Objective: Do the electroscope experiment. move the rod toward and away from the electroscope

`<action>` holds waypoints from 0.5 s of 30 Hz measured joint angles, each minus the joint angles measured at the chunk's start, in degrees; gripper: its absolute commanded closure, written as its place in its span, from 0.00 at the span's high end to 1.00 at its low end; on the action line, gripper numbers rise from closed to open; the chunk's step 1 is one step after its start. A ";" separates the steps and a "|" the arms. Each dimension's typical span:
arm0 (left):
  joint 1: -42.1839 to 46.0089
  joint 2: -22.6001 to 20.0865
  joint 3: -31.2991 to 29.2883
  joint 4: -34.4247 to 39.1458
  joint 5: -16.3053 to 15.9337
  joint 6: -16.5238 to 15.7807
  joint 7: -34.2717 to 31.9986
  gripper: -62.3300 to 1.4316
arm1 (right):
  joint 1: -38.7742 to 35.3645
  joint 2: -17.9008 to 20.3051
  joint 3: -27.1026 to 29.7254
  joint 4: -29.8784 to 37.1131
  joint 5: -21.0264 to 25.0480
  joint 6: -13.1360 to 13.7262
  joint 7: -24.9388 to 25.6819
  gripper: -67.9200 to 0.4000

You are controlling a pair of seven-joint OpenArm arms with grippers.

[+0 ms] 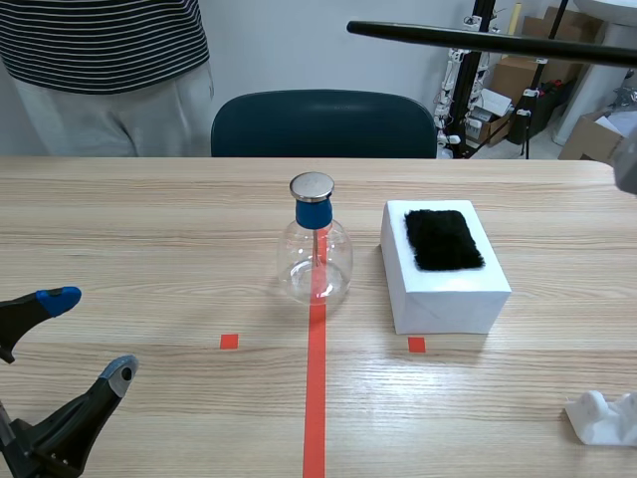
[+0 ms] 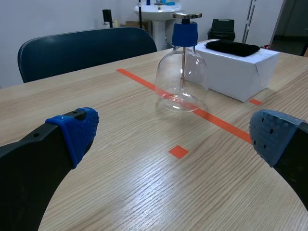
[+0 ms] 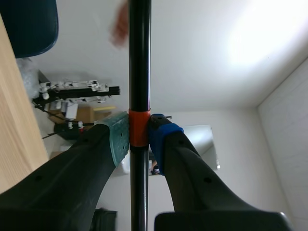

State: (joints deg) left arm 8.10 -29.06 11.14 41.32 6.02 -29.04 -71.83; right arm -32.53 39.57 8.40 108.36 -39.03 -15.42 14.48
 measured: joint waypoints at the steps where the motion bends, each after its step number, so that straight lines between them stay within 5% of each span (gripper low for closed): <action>1: 0.00 0.00 0.00 0.00 0.00 0.00 0.00 1.00 | -2.14 0.00 1.11 0.46 1.77 -1.73 1.18 0.01; 9: 0.00 0.00 0.00 0.00 -0.02 0.00 0.00 1.00 | -17.90 -0.42 6.49 1.20 6.27 -8.17 8.94 0.01; 15: 0.00 0.00 0.00 0.00 0.00 0.00 0.02 1.00 | -24.74 -5.81 7.52 1.14 7.13 -10.99 13.88 0.01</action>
State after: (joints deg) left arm 8.10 -29.06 11.14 41.32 6.02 -29.04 -71.81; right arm -57.28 33.76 15.92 109.49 -31.90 -26.41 28.36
